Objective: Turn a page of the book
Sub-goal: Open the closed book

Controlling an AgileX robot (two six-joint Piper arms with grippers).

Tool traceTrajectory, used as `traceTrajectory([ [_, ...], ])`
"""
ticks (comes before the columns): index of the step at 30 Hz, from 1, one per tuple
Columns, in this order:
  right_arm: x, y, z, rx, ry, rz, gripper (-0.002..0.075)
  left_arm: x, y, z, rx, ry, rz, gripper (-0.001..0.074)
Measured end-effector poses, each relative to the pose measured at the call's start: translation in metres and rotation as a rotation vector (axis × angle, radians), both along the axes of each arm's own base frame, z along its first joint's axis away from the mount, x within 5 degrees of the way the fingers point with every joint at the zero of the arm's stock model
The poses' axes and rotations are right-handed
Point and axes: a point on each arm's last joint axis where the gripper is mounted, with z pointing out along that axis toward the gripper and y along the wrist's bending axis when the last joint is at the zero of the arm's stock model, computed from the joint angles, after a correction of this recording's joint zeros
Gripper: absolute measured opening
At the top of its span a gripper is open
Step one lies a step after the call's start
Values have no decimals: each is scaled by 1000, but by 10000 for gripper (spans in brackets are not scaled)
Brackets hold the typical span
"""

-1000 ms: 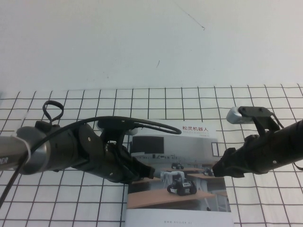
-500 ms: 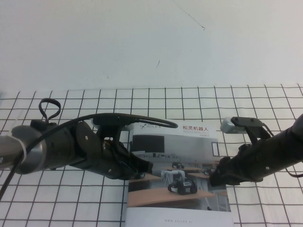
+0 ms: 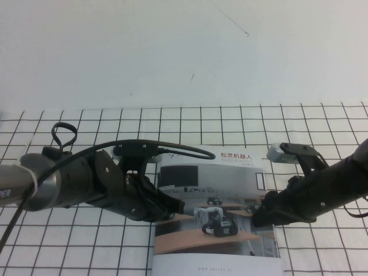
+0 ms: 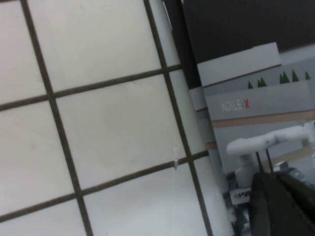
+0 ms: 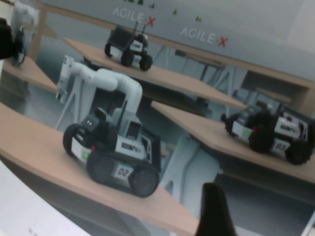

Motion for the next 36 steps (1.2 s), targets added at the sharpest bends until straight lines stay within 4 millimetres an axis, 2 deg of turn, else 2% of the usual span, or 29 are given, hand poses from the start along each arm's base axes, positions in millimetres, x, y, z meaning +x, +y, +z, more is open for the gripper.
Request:
traceTrajectory([
  [31, 3, 7, 11, 123, -52, 11, 430, 0, 1, -1, 3, 3, 1, -1],
  [36, 10, 11, 20, 144, -77, 35, 430, 0, 1, -1, 3, 3, 1, -1],
])
